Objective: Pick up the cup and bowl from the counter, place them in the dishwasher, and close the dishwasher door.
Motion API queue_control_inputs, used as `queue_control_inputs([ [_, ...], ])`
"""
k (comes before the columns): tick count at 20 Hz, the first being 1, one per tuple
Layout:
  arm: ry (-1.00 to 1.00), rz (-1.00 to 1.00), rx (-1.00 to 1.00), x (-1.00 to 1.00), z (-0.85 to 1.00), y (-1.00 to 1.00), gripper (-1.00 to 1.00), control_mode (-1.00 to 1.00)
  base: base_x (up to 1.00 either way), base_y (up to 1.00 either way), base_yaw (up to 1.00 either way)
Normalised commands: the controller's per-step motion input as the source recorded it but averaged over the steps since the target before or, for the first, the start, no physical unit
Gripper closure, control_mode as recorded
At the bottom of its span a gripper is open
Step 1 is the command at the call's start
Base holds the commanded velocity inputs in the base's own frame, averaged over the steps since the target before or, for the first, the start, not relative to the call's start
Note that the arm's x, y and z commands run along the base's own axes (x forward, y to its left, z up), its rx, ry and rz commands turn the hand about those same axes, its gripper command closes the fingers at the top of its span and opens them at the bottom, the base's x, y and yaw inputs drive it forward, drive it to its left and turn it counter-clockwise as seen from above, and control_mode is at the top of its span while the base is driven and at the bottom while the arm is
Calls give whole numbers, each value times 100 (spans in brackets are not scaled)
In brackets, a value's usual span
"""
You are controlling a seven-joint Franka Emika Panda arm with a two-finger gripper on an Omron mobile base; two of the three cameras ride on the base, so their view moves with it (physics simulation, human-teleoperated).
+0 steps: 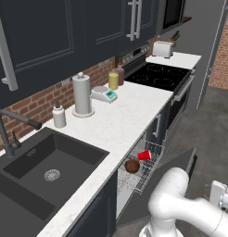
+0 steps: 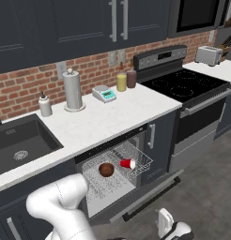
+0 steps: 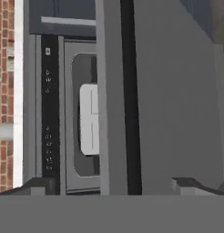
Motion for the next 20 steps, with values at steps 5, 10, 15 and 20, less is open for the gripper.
queue_control_inputs([
  [5, -2, 6, 27, 22, -77, -40, -100, -100, 0, 0, 0],
  [10, -5, 9, 24, 24, -72, -18, -100, -100, 0, 0, 0],
  [15, -10, 13, 22, 26, -71, -1, -100, -100, 0, 0, 0],
  [20, -13, 14, 21, 27, -69, 0, -100, -100, 0, 0, 0],
])
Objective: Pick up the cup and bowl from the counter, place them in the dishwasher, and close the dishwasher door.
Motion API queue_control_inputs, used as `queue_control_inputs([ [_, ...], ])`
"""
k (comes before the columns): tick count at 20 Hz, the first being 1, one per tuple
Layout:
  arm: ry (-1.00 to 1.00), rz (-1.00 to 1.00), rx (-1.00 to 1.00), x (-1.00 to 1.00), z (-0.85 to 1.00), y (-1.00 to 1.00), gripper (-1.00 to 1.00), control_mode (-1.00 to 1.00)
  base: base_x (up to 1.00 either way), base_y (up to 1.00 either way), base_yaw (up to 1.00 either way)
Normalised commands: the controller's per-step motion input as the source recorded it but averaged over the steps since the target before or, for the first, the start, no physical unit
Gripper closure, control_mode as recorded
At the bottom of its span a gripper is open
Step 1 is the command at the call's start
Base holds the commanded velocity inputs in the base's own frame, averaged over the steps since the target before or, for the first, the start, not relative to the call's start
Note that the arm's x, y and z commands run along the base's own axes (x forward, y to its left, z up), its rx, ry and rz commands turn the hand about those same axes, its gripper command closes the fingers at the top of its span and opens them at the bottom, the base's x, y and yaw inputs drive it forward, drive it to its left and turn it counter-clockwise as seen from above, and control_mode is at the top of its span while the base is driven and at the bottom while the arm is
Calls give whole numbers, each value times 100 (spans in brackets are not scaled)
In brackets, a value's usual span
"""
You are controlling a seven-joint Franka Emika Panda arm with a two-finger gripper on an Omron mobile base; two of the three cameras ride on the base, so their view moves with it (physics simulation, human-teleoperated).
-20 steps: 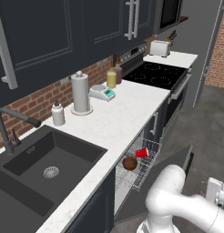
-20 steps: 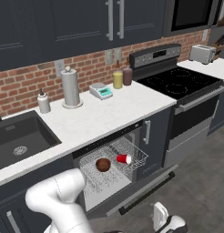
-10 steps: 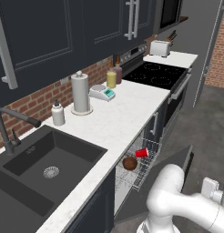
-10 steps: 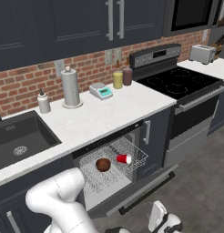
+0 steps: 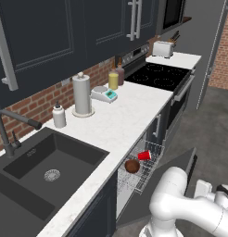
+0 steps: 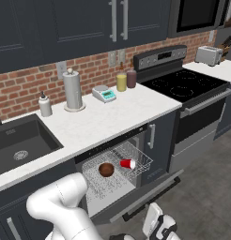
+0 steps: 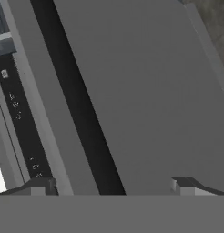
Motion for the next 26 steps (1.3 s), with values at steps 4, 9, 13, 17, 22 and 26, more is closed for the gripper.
queue_control_inputs([
  [4, -13, 13, 23, 28, -63, 0, -100, -100, 0, 0, 0],
  [9, -15, 13, 23, 28, -62, 0, -100, -100, 0, 0, 0],
  [13, -14, 13, 23, 32, -62, 0, -100, -100, 0, 0, 0],
  [17, -14, 14, 24, 43, -54, 0, -100, -100, 0, 0, 0],
  [22, -15, 15, 26, 61, -33, 5, -100, -100, 0, 0, 0],
  [26, -21, 15, 23, 76, -5, 26, -100, -100, 0, 0, 0],
])
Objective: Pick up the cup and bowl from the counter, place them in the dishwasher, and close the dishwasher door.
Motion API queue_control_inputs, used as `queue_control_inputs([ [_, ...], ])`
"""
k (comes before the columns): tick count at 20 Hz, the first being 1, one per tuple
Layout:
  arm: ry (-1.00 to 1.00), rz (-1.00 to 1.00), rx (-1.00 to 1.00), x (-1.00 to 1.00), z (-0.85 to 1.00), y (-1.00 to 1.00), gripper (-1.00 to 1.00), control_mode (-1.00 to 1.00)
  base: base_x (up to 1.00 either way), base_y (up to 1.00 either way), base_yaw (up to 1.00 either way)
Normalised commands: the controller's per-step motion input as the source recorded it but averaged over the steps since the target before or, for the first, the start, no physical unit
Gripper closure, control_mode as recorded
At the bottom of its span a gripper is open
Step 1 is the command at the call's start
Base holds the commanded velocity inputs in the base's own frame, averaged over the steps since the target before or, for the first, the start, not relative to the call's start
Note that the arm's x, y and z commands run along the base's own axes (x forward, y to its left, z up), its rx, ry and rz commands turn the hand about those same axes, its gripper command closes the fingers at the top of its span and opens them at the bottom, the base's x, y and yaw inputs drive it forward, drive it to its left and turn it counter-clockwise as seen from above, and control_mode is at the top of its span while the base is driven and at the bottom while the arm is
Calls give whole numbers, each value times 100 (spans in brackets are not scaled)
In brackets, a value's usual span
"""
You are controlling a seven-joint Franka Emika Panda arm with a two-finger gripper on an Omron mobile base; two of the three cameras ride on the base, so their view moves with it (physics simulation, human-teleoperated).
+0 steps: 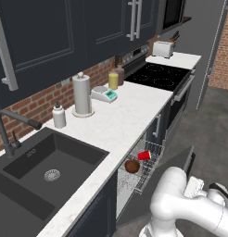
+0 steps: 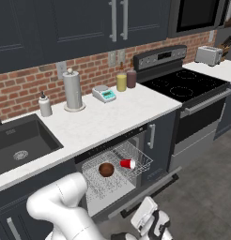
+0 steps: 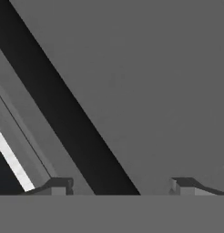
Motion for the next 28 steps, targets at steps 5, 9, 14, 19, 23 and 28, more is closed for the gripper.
queue_control_inputs([
  [5, -23, 13, 20, 97, 0, 49, -100, -100, 0, 0, 0],
  [9, -21, 11, 17, 100, 0, 63, -100, -100, 0, 0, 0],
  [14, -18, 10, 16, 100, 0, 61, -100, -100, 0, 0, 0],
  [19, -15, 9, 14, 98, -5, 45, -100, -100, 0, 0, 0],
  [23, -11, 9, 14, 87, -23, 25, -100, -100, 0, 0, 0],
  [28, -9, 10, 14, 73, -41, 19, -100, -100, 0, 0, 0],
])
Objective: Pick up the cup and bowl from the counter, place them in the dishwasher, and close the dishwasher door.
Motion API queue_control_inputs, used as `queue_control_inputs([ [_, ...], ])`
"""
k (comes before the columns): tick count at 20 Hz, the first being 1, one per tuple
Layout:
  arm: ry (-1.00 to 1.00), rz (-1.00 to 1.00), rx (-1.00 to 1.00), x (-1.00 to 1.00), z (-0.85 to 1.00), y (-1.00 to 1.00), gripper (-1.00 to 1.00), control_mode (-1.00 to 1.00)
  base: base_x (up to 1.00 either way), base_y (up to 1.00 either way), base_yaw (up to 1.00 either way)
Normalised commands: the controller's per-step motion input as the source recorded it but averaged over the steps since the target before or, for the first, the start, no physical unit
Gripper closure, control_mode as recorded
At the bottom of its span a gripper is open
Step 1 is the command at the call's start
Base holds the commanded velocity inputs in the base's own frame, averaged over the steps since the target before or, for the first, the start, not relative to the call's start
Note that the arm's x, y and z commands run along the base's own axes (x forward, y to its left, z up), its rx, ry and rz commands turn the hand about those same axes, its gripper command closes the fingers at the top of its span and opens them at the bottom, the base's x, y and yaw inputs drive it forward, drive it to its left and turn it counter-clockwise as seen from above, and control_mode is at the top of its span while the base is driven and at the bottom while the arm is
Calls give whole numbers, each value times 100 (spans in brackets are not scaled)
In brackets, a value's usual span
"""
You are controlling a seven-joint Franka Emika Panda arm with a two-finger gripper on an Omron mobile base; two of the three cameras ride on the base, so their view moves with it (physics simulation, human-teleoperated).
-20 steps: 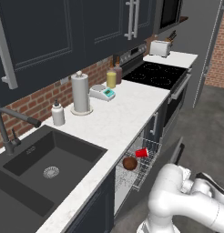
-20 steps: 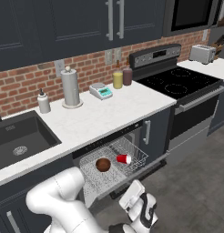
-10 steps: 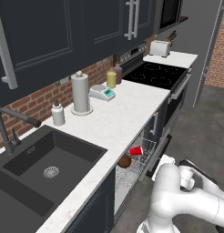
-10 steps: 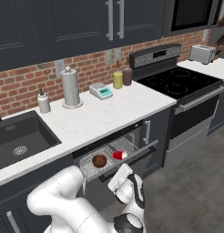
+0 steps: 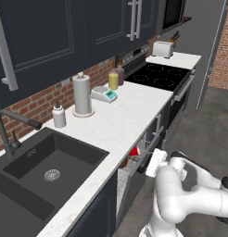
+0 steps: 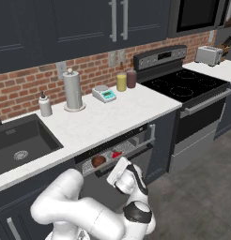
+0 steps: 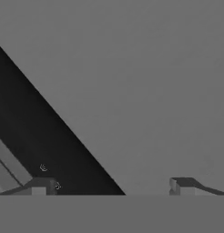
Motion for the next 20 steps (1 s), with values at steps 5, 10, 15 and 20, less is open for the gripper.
queue_control_inputs([
  [5, -7, 11, 14, 63, -53, 19, -100, -100, 0, 0, 0],
  [10, -4, 11, 15, 52, -64, 29, -100, -100, 0, 0, 0],
  [15, -3, 11, 17, 37, -74, 29, -100, -100, 0, 0, 0],
  [20, 0, 11, 20, 28, -82, 30, -100, -100, 0, 0, 0],
])
